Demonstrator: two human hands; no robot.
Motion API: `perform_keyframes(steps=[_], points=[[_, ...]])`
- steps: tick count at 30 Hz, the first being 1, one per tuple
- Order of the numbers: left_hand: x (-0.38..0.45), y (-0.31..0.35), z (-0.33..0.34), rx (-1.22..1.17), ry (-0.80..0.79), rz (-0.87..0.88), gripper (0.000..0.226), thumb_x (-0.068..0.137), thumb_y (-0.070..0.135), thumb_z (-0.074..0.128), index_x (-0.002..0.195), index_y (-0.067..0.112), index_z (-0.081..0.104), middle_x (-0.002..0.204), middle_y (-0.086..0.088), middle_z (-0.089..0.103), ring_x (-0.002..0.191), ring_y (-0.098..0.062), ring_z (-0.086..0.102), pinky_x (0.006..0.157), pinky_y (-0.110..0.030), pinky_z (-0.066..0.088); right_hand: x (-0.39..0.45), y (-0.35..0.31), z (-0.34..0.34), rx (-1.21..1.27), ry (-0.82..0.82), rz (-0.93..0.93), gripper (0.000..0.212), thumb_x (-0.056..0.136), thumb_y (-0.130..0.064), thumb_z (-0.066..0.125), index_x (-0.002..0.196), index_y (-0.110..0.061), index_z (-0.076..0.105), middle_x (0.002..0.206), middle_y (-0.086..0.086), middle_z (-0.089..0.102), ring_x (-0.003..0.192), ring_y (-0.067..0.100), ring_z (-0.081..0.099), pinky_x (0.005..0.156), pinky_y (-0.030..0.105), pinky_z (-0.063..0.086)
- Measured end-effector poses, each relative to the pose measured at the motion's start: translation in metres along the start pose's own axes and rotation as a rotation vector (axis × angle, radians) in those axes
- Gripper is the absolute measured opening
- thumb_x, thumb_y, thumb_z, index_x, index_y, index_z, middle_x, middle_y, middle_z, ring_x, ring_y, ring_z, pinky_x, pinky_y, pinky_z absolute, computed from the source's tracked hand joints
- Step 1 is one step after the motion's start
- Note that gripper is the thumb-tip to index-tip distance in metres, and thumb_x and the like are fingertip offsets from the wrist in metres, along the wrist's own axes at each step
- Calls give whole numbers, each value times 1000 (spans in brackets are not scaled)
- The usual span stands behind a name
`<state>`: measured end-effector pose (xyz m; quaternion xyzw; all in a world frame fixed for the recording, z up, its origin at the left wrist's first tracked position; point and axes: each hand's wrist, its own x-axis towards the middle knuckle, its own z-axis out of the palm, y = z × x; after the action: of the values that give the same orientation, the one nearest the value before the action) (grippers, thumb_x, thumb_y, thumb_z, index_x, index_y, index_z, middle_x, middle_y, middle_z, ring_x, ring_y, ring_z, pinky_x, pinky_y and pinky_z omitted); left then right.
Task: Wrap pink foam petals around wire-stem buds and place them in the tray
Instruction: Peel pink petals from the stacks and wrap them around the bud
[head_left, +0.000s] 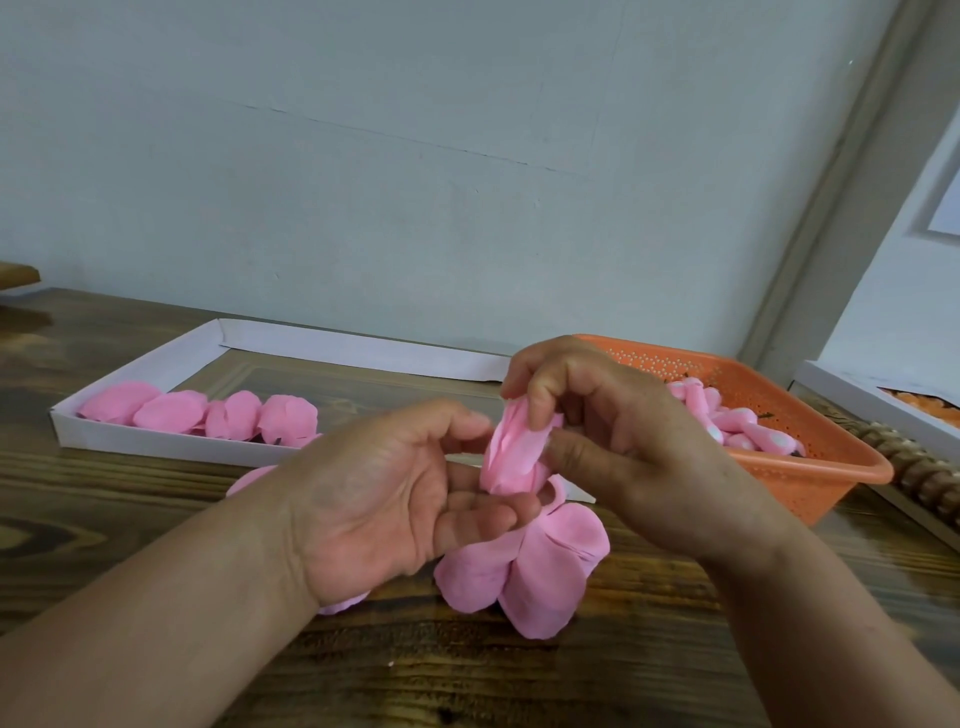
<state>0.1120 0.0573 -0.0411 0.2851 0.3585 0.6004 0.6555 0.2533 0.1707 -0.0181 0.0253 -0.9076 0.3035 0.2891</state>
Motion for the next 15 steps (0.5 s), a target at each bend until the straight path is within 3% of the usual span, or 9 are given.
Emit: perform_keyframes(steps=[4, 7, 10, 15], points=[[-1, 0, 0, 18, -22, 10, 31, 68, 14, 59, 87, -5, 75, 88, -30, 66, 56, -25, 68, 48, -25, 57, 0, -1, 0, 26, 1, 9, 27, 76, 7, 52, 83, -18, 50, 103, 2, 54, 83, 24, 52, 69, 42, 46], [-1, -2, -2, 58, 12, 19, 30, 71, 11, 60, 91, -8, 72, 87, -28, 67, 55, -23, 68, 47, -23, 56, -1, -1, 0, 23, -3, 5, 27, 76, 7, 52, 83, -19, 51, 105, 2, 54, 82, 22, 52, 68, 40, 46], [-2, -3, 0, 128, 36, 48, 23, 68, 13, 65, 83, 0, 76, 83, -21, 70, 56, -18, 68, 49, -20, 56, -1, -2, 0, 7, -7, -1, 25, 77, 7, 52, 83, -17, 52, 107, -1, 54, 80, 22, 53, 67, 38, 48], [-3, -5, 3, 153, 50, 75, 14, 63, 15, 65, 67, 8, 77, 66, -11, 67, 53, -14, 66, 45, -17, 52, -1, -1, 0, 2, -25, -8, 21, 79, 6, 53, 86, -14, 52, 109, -1, 53, 79, 20, 54, 67, 49, 48]])
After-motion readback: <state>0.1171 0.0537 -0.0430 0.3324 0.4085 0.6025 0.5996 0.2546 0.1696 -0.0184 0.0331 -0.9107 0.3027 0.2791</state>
